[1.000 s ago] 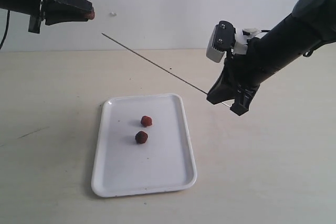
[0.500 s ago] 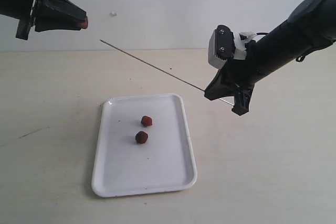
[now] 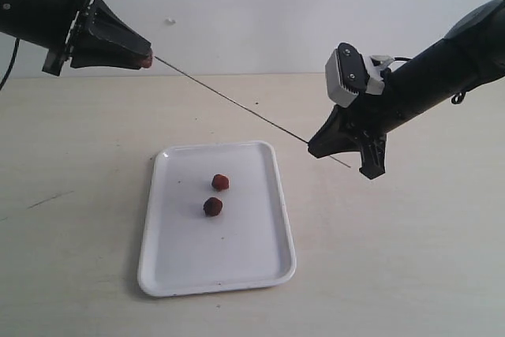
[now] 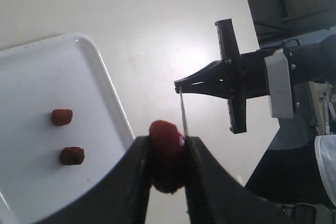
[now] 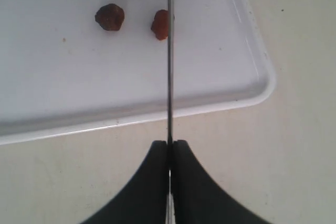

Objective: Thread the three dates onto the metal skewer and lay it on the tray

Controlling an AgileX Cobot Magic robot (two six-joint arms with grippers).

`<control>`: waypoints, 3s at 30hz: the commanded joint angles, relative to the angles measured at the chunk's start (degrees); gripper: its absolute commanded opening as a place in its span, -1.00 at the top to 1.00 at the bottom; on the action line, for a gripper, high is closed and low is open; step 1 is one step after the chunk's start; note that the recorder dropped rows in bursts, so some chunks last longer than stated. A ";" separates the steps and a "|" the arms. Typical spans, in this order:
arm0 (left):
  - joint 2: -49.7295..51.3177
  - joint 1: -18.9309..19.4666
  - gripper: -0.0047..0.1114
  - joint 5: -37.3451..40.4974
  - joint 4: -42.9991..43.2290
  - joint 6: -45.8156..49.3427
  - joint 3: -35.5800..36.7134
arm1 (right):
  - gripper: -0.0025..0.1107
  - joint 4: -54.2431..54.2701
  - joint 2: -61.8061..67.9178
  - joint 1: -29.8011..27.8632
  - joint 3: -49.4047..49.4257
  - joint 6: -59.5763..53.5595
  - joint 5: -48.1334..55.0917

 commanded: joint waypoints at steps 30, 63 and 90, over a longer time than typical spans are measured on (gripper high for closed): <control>-0.60 -1.53 0.53 -0.04 -3.51 2.12 0.12 | 0.96 1.90 -0.07 -0.23 -0.43 0.35 1.10; -0.61 0.59 0.53 -0.04 -0.70 3.33 -0.10 | 0.96 -1.20 -0.07 -0.23 -0.43 0.94 -0.35; -0.61 -1.06 0.53 -0.04 -0.47 2.16 -0.10 | 0.96 -0.30 -0.07 -0.23 -0.43 -0.10 -0.59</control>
